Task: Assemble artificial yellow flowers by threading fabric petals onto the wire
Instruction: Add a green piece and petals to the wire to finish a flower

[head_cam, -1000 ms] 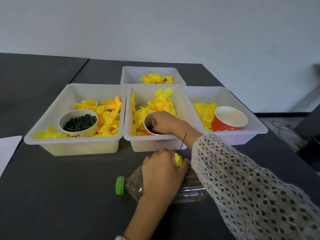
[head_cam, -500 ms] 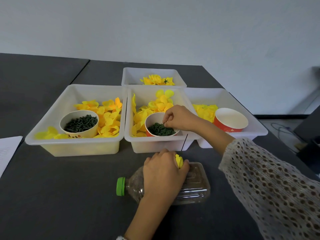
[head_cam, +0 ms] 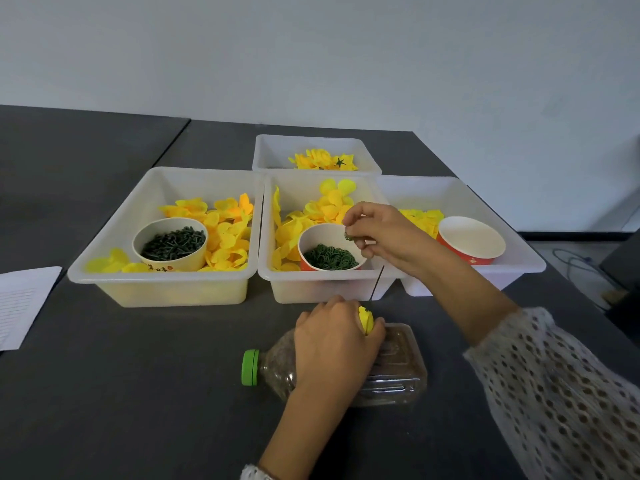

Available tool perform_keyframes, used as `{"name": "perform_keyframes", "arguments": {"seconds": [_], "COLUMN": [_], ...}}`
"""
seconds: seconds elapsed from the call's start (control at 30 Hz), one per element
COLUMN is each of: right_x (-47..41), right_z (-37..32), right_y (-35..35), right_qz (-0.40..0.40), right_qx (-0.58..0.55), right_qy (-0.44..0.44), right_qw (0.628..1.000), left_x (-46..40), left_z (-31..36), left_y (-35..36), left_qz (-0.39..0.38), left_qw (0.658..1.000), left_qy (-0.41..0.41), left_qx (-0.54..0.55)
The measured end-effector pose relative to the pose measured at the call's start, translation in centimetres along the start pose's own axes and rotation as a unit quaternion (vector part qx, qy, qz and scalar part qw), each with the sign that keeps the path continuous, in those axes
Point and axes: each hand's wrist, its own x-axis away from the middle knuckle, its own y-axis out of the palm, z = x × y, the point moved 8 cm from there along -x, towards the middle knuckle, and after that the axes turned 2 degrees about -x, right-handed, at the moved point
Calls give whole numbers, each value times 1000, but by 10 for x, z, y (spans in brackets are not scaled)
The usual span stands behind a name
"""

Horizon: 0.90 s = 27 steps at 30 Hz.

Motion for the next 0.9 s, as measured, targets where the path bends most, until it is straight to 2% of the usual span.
{"name": "perform_keyframes", "arguments": {"seconds": [0.1,0.23,0.9], "right_x": [36,73,83], "right_z": [1,3,3], "right_y": [5,7,7], "right_qz": [-50,-54,-43], "right_qx": [-231,-320,-231], "right_qy": [9,32,25], "right_qw": [972,945,972], "left_x": [0,0,0], "left_z": [0,0,0], "left_y": [0,1,0], "left_qz": [0,1,1], "left_qw": [1000,1000,1000], "left_qy": [3,5,-7], "left_qx": [-3,-4,-7]}}
